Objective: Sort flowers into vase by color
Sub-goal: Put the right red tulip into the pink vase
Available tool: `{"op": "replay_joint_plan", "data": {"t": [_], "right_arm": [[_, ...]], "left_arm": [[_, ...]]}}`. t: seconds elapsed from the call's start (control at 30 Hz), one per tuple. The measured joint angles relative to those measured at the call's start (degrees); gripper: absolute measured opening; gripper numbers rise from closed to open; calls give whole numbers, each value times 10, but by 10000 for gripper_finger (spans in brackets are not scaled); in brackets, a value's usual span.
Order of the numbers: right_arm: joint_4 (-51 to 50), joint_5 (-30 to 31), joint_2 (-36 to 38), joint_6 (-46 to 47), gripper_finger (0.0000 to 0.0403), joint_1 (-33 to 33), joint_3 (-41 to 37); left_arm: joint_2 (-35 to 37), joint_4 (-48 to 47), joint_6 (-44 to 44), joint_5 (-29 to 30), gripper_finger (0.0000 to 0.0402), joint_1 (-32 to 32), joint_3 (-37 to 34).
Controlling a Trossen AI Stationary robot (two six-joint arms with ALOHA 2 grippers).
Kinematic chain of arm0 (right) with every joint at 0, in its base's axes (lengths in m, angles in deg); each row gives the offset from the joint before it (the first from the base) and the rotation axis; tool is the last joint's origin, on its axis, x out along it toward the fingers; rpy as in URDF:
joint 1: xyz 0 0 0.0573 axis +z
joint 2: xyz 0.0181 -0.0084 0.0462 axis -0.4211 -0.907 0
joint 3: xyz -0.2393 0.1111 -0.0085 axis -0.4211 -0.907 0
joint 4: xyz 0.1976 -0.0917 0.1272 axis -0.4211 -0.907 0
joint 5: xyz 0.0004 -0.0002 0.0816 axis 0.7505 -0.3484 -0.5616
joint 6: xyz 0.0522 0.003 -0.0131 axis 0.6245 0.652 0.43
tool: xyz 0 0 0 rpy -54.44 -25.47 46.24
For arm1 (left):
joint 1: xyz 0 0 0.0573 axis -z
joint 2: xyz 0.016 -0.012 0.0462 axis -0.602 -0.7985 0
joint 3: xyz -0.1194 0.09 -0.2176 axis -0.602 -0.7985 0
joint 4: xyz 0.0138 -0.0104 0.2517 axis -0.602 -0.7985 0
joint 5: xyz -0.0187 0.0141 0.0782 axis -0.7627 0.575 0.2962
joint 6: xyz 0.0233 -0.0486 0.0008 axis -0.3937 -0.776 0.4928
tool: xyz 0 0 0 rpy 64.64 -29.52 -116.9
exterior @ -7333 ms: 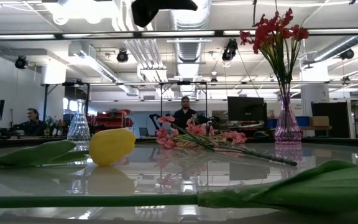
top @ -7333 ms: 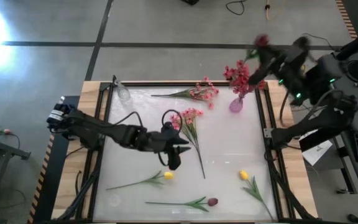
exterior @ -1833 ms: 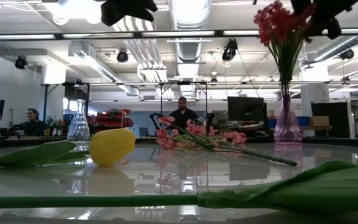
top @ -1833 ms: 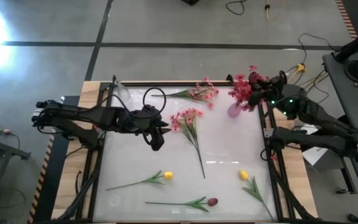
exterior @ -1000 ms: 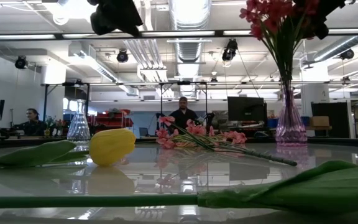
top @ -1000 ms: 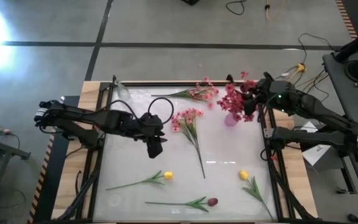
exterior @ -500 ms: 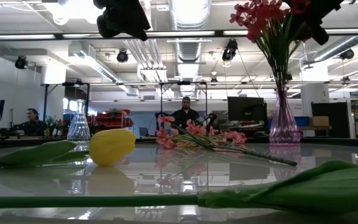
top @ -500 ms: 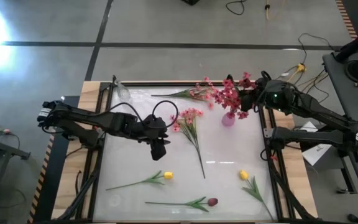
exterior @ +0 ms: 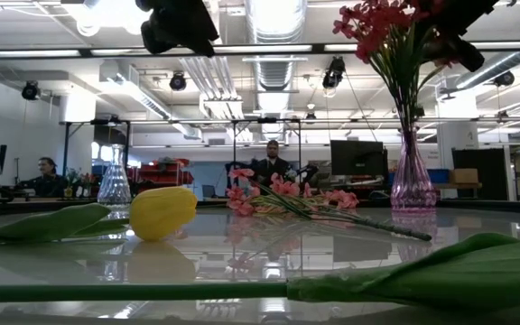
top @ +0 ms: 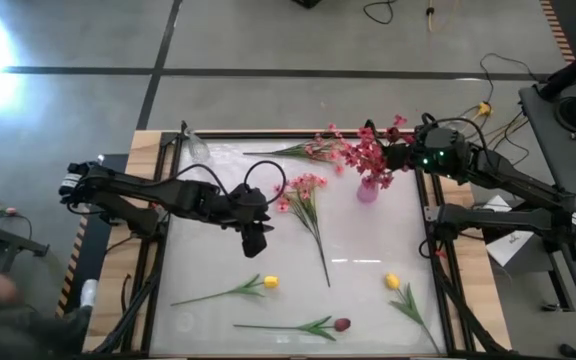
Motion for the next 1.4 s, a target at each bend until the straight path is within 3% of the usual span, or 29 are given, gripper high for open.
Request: {"op": "replay_joint_plan", "data": {"t": [0.3,0.73,1.13,1.4], "right_arm": [[-10,0,-1,-16,89,0,51],[-42,24,0,-45,131,0,78],[-109,32,-5,-253,130,0,130],[-170,48,-3,-293,128,0,173]], "left_arm": [[17,2,-13,-45,116,0,17],[17,-64,29,-45,116,0,77],[17,-90,41,-44,116,0,85],[21,-158,18,-58,116,14,81]]}}
